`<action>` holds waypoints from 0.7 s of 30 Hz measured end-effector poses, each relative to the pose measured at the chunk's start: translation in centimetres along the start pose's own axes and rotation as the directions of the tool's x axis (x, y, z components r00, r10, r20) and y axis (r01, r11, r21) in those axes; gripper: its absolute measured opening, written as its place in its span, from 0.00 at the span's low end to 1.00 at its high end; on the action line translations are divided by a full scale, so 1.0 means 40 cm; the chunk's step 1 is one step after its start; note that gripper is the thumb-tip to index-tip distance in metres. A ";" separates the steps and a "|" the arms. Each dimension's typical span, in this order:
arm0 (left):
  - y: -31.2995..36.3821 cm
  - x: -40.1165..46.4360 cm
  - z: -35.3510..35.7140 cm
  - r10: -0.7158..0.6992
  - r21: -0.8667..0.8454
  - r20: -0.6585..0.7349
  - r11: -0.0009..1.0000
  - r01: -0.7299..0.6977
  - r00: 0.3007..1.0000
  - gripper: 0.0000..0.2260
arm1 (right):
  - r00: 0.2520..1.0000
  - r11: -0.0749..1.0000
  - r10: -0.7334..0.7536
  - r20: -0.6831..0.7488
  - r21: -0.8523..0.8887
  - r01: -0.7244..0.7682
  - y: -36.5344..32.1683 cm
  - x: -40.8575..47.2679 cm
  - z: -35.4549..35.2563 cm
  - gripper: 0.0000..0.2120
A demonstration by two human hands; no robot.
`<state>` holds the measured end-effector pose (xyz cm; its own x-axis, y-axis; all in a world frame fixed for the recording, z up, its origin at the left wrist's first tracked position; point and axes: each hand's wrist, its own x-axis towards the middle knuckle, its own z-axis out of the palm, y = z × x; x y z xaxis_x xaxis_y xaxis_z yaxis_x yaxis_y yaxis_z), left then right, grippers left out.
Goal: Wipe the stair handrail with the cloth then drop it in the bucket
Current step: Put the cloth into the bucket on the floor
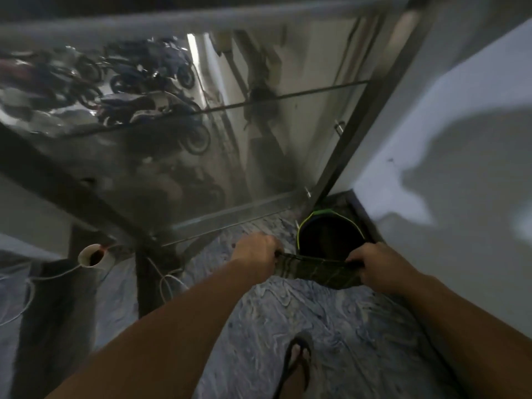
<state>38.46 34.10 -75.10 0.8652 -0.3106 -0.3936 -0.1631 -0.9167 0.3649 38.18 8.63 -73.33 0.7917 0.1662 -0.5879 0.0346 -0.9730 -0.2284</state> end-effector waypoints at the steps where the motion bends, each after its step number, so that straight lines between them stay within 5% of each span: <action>1: 0.007 0.054 0.034 0.010 0.000 0.010 1.000 -0.010 1.000 0.11 | 1.000 1.000 0.010 0.000 0.010 -0.010 0.041 0.038 0.026 0.21; 9: 0.047 0.451 0.335 0.131 0.093 -0.037 0.988 -0.127 0.991 0.15 | 0.988 0.983 0.116 -0.103 0.151 -0.100 0.331 0.311 0.196 0.21; 21: 0.079 0.753 0.551 0.188 -0.072 -0.154 0.977 -0.201 0.970 0.14 | 0.911 0.938 0.243 -0.331 0.319 -0.134 0.546 0.547 0.348 0.18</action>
<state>53.57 16.32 -104.40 0.8817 -0.4348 -0.1829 -0.2988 -0.8149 0.4966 47.77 -6.73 -101.96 0.9323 -0.1386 -0.3342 -0.2687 -0.8838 -0.3830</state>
